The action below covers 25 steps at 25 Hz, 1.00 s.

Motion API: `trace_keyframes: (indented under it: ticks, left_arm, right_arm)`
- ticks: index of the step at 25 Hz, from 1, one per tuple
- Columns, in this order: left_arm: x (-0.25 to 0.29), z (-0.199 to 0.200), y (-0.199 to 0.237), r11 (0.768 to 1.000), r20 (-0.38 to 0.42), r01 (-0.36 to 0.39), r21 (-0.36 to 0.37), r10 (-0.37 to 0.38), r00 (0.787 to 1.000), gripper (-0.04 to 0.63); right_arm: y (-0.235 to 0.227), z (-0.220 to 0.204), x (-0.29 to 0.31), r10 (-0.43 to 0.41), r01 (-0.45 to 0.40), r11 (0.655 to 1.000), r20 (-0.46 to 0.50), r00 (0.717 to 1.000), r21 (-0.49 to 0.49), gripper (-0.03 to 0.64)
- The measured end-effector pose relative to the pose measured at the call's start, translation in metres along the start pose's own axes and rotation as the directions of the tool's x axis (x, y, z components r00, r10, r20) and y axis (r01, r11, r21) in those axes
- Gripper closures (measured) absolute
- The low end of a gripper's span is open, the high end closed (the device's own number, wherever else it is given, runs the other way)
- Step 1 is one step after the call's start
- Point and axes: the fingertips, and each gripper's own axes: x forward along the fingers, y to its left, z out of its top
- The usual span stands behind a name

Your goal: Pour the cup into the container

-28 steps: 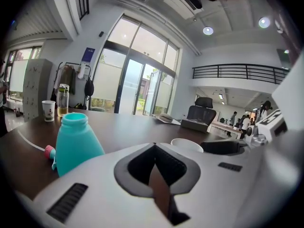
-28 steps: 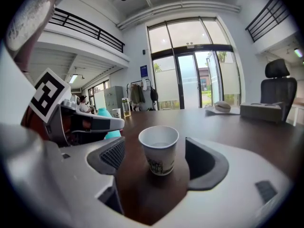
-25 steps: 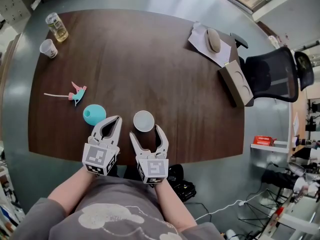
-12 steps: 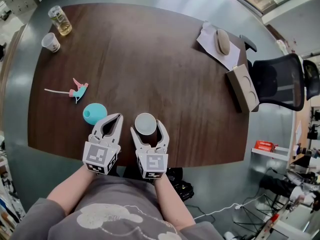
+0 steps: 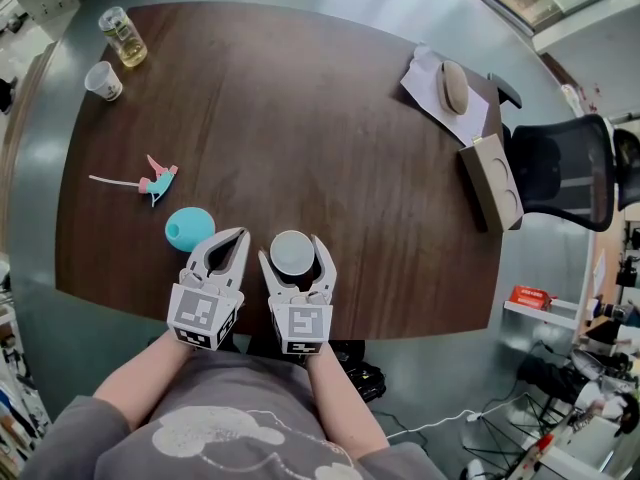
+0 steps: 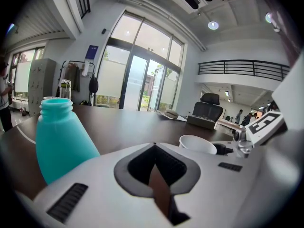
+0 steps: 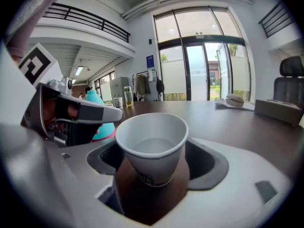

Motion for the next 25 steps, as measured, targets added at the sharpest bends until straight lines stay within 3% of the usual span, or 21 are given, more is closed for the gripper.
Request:
trace_keyframes:
  ticks: [17,19,25]
  left_arm:
    - [0.007,-0.001,0.002,1.0,-0.027,-0.006,0.015,0.007,1.0,0.588]
    - [0.007,-0.001,0.003,1.0,-0.028,-0.008,0.02,0.008,1.0,0.588]
    - [0.004,0.002,0.004,1.0,-0.014,-0.01,0.023,0.01,1.0,0.588]
  right_arm:
    - [-0.002,0.005,0.012,0.011,-0.011,1.0,0.016,1.0,-0.027,0.252]
    - [-0.001,0.005,0.012,0.008,-0.007,0.999,0.019,1.0,-0.039,0.307]
    - [-0.001,0.004,0.012,0.003,-0.002,0.999,0.016,1.0,-0.05,0.311]
